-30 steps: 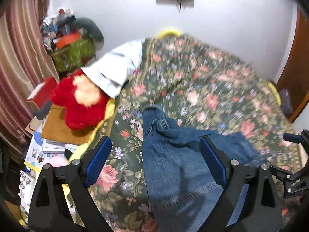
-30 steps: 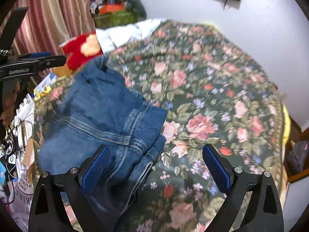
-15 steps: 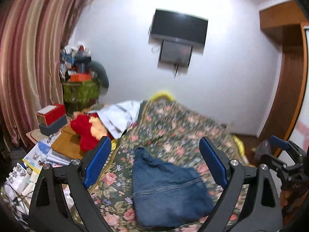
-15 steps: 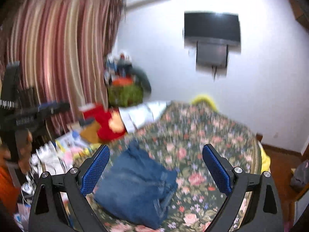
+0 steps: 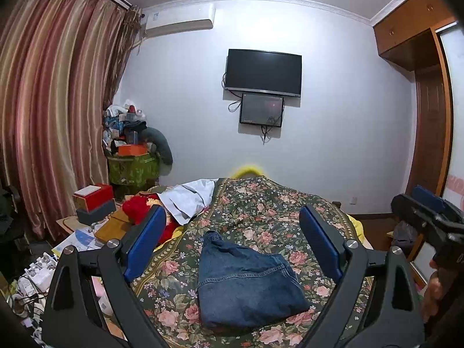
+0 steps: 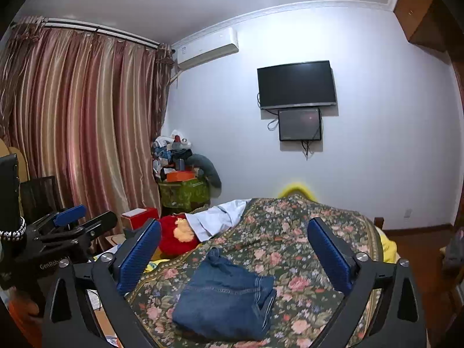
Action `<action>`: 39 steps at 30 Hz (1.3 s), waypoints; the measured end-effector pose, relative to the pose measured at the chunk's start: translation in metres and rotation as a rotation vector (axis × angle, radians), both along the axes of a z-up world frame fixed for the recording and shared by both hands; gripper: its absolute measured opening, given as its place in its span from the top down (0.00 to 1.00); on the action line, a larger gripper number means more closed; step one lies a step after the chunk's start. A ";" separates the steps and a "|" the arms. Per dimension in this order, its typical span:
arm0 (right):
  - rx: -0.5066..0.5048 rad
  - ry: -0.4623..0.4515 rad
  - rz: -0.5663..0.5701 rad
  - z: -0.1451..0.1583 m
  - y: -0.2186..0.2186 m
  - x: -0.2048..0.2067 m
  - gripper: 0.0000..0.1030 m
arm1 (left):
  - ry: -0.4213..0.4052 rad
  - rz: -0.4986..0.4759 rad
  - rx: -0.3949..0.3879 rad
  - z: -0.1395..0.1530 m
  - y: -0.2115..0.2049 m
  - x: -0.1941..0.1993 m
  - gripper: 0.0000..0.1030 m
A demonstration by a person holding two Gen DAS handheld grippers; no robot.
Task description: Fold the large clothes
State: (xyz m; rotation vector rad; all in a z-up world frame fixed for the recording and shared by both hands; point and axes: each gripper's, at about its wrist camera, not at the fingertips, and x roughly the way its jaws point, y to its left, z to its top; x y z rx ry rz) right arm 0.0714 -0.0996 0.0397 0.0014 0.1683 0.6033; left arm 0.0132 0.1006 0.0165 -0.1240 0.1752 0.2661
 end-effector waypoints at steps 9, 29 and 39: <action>-0.016 0.051 -0.013 -0.009 -0.005 0.002 0.00 | 0.013 -0.023 -0.008 -0.006 -0.010 -0.002 0.09; -0.019 0.087 -0.019 -0.017 -0.005 0.010 0.00 | 0.048 -0.037 -0.028 -0.014 -0.008 0.005 0.09; -0.019 0.098 -0.022 -0.020 -0.004 0.011 0.00 | 0.061 -0.043 -0.028 -0.018 -0.006 0.008 0.09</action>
